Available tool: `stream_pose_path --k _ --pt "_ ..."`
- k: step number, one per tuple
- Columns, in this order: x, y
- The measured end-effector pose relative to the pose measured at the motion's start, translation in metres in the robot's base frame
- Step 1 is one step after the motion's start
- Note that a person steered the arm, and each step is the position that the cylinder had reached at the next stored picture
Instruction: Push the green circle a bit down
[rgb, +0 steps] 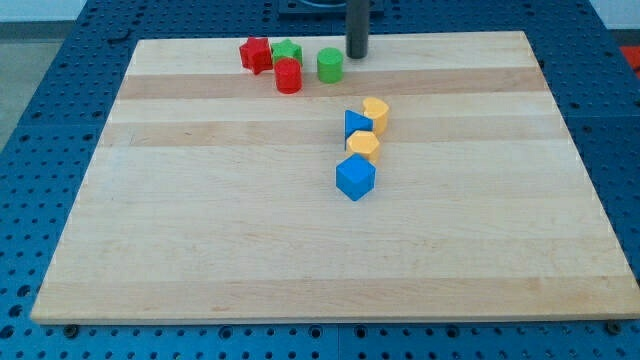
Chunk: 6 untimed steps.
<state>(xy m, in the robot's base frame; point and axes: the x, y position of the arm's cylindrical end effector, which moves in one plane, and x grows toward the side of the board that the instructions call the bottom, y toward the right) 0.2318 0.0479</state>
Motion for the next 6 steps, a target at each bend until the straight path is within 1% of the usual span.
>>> stream_pose_path --k 1,2,3,4,5,6 --pt "0.019 0.023" --pt "0.011 0.024" --pt "-0.025 0.011" --pt "-0.039 -0.010" --pt "-0.035 -0.030" --pt "-0.006 -0.037"
